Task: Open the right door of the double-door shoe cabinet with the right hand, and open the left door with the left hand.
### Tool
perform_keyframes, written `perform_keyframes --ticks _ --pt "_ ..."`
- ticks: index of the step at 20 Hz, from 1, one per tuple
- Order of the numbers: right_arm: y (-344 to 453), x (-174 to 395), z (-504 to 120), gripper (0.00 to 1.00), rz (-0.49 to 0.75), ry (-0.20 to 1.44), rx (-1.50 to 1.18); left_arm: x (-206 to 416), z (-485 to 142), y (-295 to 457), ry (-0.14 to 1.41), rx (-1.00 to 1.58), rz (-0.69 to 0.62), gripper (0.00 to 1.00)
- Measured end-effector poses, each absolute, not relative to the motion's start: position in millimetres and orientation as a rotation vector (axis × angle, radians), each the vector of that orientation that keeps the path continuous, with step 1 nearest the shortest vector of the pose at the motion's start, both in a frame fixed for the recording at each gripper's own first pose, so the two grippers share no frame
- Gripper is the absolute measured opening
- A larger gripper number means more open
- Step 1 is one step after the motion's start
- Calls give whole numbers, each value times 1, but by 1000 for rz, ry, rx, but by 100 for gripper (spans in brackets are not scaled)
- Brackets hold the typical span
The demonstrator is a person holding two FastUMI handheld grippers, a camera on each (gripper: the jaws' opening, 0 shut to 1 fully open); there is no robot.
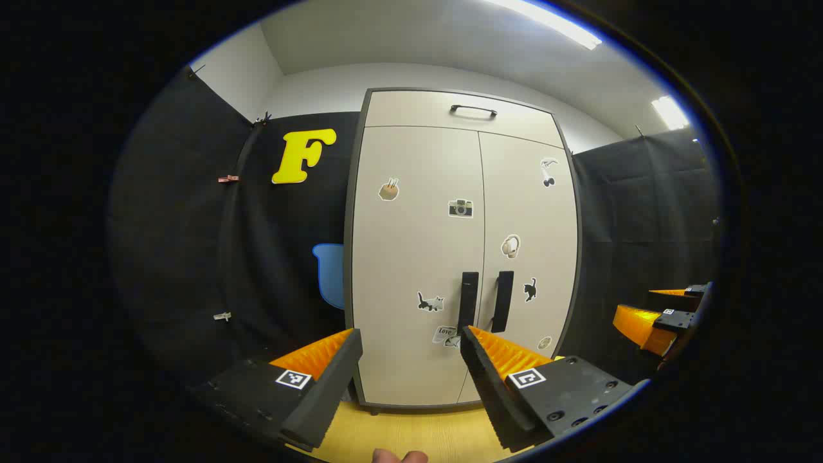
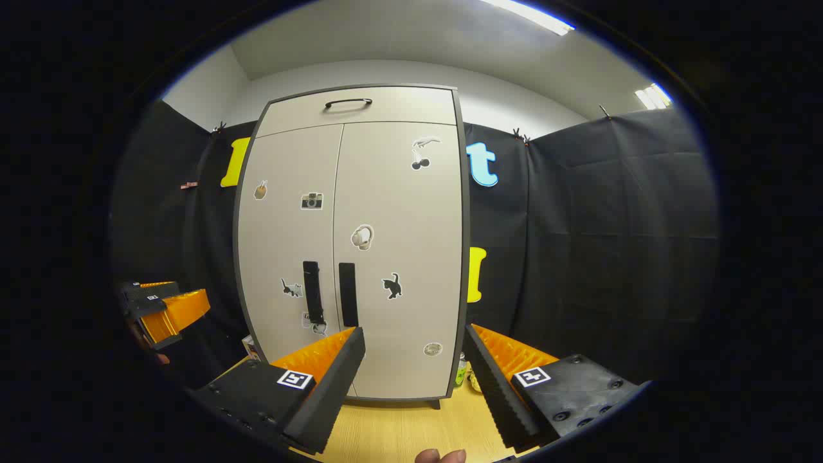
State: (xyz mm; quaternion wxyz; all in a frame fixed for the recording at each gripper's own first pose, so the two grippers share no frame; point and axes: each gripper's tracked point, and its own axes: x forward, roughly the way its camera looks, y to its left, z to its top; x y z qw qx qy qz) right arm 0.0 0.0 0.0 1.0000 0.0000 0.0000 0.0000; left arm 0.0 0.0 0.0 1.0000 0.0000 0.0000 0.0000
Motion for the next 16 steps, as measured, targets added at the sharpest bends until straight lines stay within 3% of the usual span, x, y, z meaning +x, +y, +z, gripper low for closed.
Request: perform_keyframes --ticks 16 --pt "21 -2 6 98 34 -5 8 -6 -3 17 12 13 20 95"
